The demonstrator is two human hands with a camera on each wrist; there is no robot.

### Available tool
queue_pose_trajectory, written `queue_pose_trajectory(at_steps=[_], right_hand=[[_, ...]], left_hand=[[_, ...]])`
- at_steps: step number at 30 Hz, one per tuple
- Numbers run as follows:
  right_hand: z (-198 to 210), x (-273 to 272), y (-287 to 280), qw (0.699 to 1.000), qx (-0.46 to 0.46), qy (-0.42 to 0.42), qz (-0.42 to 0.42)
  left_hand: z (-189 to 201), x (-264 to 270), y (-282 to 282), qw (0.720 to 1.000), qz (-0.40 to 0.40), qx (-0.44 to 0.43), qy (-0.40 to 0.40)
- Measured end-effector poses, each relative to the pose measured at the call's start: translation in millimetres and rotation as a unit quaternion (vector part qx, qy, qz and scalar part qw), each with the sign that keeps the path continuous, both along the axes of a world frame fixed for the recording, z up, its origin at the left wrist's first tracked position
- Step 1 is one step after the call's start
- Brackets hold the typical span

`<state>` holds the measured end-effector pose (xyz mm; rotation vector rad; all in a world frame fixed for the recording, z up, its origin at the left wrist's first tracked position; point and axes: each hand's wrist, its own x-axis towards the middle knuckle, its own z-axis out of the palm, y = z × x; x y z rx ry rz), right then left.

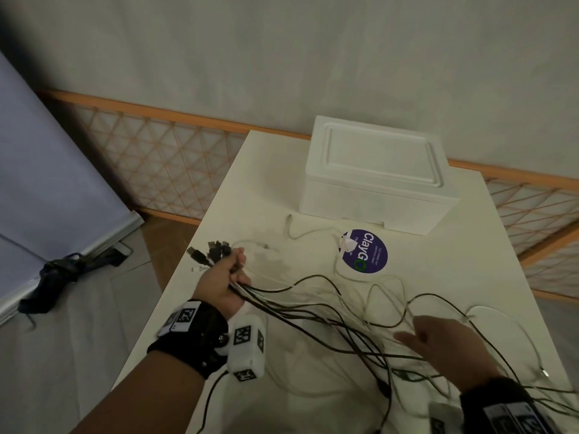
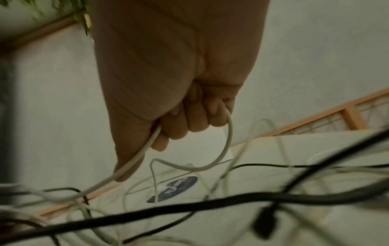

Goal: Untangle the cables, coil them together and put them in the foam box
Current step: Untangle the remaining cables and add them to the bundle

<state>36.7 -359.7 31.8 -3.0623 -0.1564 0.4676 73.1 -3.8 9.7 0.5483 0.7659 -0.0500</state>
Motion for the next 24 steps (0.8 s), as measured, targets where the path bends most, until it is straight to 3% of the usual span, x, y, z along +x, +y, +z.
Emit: queue_pose_trajectory(at_steps=[4,9,11,13,16,21,24], right_hand=[[-2.2,10.0,-7.0,0.999,0.024,-0.037,-0.008],[4.2,23.8,33.8,0.981,0.082,-0.155,0.079],[17.7,22.8,67.5,0.962,0.153,-0.194,0.117],[28.0,18.1,105.7,0.944,0.21,-0.181,0.179],[28.7,13.2,140.7,0.937,0.196,-0.119,0.265],[21.0,8.5,126.9,0.916,0.225,-0.172,0.284],[27.8,1.3,113.6,0.924,0.231,-0.186,0.242]], left_hand=[[3.5,-5.0,-10.0,0.999,-0.02,0.028,-0.031],[19.9,-11.9,-29.7,0.993,-0.052,0.039,-0.097],[29.3,-16.5,-41.5,0.99,-0.077,0.035,-0.117],[35.5,-21.5,-55.4,0.985,-0.107,0.026,-0.136],[41.9,-25.9,-64.7,0.979,-0.133,0.03,-0.151],[40.5,-25.3,-42.4,0.984,-0.081,0.04,-0.151],[33.1,-23.5,-27.5,0.989,-0.041,0.032,-0.14]])
